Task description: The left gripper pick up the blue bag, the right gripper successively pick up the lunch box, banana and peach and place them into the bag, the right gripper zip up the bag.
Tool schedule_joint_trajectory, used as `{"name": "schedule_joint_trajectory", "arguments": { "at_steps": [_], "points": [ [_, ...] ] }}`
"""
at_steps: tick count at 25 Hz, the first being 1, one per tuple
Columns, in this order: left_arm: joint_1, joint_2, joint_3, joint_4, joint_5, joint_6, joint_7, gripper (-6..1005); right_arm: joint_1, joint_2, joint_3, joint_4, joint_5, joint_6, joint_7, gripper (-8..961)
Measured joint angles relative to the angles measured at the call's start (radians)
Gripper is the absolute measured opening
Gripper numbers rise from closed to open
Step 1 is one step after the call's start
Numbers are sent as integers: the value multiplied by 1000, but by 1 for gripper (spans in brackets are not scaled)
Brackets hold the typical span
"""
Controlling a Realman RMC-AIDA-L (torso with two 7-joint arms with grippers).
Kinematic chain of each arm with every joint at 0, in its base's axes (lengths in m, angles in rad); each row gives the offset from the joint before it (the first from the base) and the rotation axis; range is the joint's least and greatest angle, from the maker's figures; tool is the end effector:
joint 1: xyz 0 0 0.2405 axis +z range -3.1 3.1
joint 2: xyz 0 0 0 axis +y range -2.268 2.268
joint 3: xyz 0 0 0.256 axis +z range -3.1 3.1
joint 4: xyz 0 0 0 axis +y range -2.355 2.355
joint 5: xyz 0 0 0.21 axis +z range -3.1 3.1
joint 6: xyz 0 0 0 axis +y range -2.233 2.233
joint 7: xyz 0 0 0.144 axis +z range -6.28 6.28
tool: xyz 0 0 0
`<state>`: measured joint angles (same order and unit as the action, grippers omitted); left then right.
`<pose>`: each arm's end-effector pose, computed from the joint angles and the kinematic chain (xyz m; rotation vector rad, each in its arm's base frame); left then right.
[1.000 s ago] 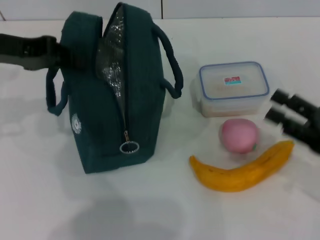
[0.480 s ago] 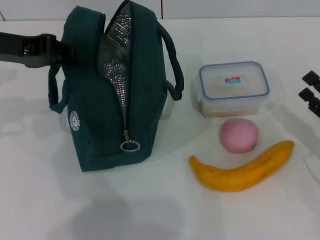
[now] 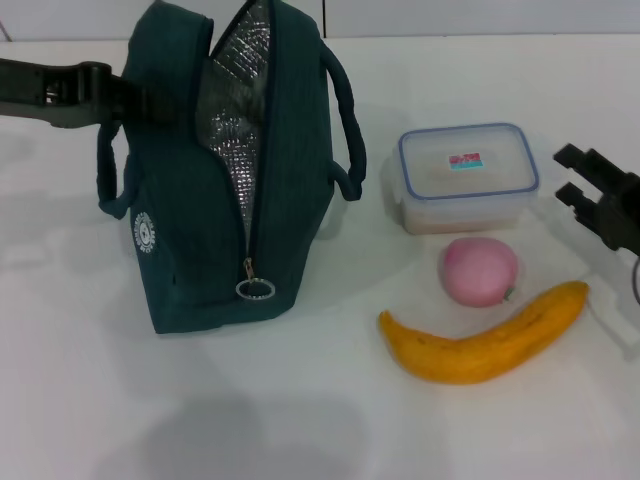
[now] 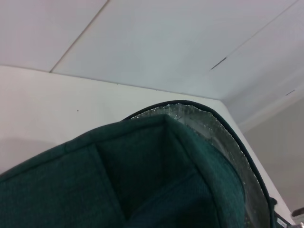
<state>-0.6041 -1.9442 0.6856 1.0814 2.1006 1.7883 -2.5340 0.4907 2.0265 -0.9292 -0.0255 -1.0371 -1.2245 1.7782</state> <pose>-0.2164 0.3593 0.1118 -2.4787 -1.5852 -0.5444 0.3262 0.3220 -0.0286 -1.5334 1.8748 1.3754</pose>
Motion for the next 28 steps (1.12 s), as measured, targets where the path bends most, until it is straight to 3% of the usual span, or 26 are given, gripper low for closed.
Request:
{"name": "schedule_joint_trajectory", "arguments": {
  "at_steps": [13, 28],
  "points": [
    [-8, 1, 0, 0, -4, -1, 11, 30, 101, 1, -2, 15, -3, 75, 2, 656],
    [-2, 1, 0, 0, -4, -1, 26, 30, 93, 1, -33, -15, -6, 61, -9, 610]
  ]
}}
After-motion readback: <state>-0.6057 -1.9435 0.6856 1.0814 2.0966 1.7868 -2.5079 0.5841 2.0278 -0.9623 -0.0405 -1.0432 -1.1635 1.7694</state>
